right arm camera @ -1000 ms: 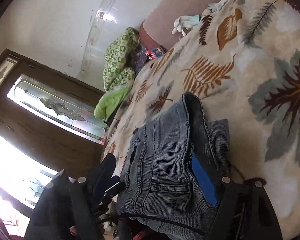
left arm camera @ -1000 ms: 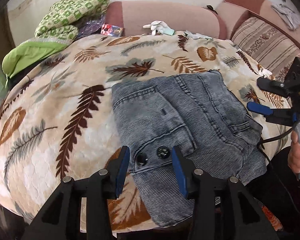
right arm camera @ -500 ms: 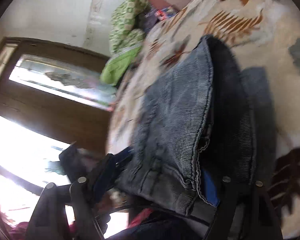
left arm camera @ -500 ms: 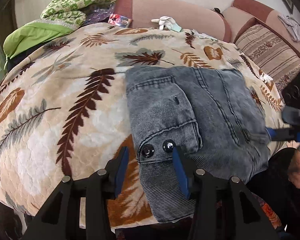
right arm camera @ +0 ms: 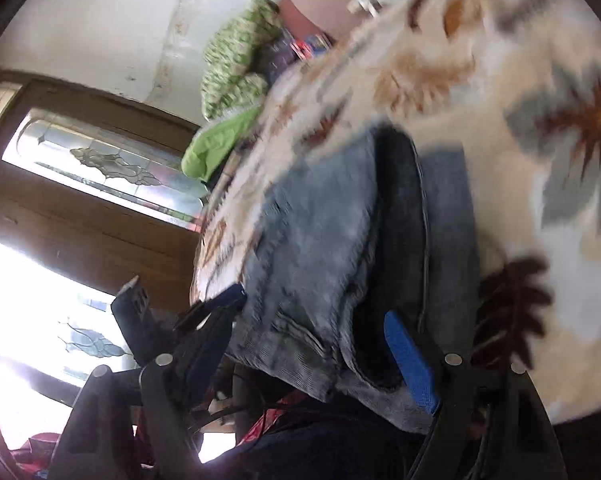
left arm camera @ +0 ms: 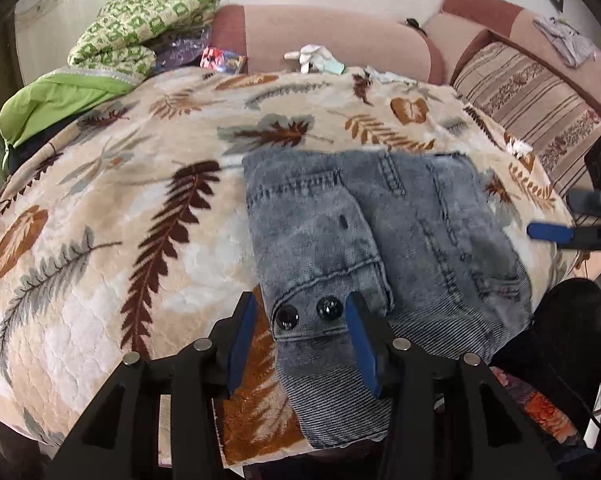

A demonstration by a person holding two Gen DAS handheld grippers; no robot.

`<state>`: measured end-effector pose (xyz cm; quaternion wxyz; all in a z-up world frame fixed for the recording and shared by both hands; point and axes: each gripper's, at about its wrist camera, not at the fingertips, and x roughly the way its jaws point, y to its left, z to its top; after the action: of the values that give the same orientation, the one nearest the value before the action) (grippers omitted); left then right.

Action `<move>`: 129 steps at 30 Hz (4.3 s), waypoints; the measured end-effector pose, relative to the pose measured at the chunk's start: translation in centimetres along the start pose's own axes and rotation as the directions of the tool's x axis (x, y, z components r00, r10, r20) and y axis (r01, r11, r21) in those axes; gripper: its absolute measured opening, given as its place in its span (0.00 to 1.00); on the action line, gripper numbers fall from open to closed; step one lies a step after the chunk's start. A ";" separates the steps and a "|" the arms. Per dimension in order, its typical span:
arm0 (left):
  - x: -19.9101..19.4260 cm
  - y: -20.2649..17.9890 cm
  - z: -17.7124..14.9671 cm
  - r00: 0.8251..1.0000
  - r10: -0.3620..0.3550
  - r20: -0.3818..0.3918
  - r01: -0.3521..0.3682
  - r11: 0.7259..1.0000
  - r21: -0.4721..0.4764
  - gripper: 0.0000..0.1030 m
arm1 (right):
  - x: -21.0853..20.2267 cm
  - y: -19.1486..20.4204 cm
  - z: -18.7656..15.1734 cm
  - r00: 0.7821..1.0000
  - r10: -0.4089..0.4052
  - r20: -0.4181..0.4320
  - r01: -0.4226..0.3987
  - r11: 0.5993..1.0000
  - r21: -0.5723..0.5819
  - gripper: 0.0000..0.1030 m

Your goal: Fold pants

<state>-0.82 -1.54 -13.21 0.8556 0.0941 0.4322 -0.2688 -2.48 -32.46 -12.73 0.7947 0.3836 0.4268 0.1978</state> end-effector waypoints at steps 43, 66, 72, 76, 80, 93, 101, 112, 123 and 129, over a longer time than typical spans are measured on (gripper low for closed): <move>2.8 0.8 -1.4 0.987 0.094 -0.127 -0.102 0.993 -0.062 0.90 | 7.0 2.7 -2.9 0.899 -0.432 0.075 0.428 0.828 -0.362 0.74; -3.4 2.2 2.5 0.943 0.330 0.047 -0.331 0.944 0.010 0.90 | 0.6 3.9 -1.3 0.900 -0.406 0.158 0.435 0.864 -0.256 0.75; -3.7 1.0 3.2 0.935 0.347 0.067 -0.349 0.937 0.023 0.90 | -0.1 2.9 -1.1 0.904 -0.397 0.159 0.425 0.876 -0.227 0.75; -3.4 0.5 3.5 0.931 0.358 0.069 -0.361 0.932 0.037 0.90 | -0.4 2.6 -1.0 0.905 -0.392 0.166 0.421 0.880 -0.219 0.75; -3.2 0.0 3.6 0.929 0.362 0.075 -0.366 0.929 0.046 0.90 | -0.6 2.1 -0.9 0.905 -0.390 0.170 0.419 0.886 -0.201 0.75; -5.5 1.0 4.3 0.869 0.467 0.165 -0.477 0.878 0.029 0.90 | -1.0 -0.4 -0.2 0.911 -0.378 0.166 0.399 0.910 -0.118 0.75; -6.3 1.6 4.2 0.862 0.475 0.176 -0.486 0.874 0.020 0.90 | -0.8 -0.5 -0.1 0.914 -0.373 0.160 0.392 0.914 -0.108 0.75; -4.5 2.0 3.8 0.906 0.409 0.109 -0.414 0.909 0.035 0.93 | -0.5 -0.7 -0.2 0.925 -0.351 0.142 0.367 0.925 -0.102 0.75; 4.0 3.0 2.4 0.977 0.048 -0.207 -0.055 0.998 -0.032 0.93 | -0.5 -3.8 0.6 0.955 -0.294 0.039 0.292 0.955 0.050 0.76; 5.2 4.2 3.3 0.967 -0.117 -0.226 0.099 0.991 -0.090 0.93 | 1.3 -5.3 1.5 0.965 -0.257 -0.062 0.261 0.963 0.074 0.79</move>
<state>6.25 -1.29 -15.56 0.7869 0.0675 0.5432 -0.2849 -0.56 -35.58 -17.07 0.7861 0.3515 0.5013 0.0845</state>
